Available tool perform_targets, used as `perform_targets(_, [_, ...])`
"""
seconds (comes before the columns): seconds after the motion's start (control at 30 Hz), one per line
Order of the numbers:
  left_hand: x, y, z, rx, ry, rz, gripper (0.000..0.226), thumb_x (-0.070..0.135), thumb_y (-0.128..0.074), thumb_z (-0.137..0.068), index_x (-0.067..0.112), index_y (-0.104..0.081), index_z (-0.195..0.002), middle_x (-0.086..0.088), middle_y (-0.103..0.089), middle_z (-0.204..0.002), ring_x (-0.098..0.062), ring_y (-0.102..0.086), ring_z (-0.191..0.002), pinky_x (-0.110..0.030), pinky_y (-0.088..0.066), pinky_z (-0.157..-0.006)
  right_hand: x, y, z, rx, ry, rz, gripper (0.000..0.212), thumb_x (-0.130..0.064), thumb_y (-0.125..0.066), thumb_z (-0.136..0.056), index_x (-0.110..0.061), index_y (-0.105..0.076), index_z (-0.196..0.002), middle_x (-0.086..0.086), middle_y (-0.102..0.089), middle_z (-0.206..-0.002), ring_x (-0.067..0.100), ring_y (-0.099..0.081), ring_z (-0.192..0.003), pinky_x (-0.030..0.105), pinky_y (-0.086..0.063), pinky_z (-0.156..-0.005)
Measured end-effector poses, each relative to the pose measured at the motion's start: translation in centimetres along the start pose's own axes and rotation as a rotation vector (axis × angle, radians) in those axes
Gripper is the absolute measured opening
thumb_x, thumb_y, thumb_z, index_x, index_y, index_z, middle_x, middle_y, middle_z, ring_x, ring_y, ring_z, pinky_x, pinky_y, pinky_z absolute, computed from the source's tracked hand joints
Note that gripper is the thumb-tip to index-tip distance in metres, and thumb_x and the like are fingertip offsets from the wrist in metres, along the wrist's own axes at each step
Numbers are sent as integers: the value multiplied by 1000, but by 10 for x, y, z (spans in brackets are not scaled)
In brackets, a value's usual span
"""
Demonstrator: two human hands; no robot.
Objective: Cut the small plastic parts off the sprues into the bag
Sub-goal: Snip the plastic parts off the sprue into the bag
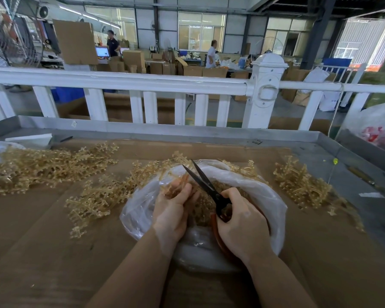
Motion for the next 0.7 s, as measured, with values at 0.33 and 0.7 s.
perform_targets(0.33, [3, 1, 6, -63, -28, -116, 19, -18, -56, -81, -2, -60, -90, -15, -66, -84, -21, -68, -73, -27, -59, -64, 4, -3, 2, -31, 9, -18, 35, -42, -73, -78, -23, -57, -102, -7, -63, -89, 12, -59, -87, 21, -45, -74])
perform_targets(0.7, [4, -1, 7, 19, -47, -46, 22, -8, -54, -89, 13, -56, -94, -8, -62, -85, -15, -60, -72, -25, -53, -70, 6, -4, 2, 25, 12, -49, 40, -43, -72, -78, -19, -61, -108, -4, -65, -91, 13, -60, -86, 25, -49, -77])
Point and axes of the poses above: each hand's wrist, its own z-axis away from the middle knuckle, its own y-axis out of the back of the hand, x = y × z, the point moved 1 cm from there along -z, towards the middle knuckle
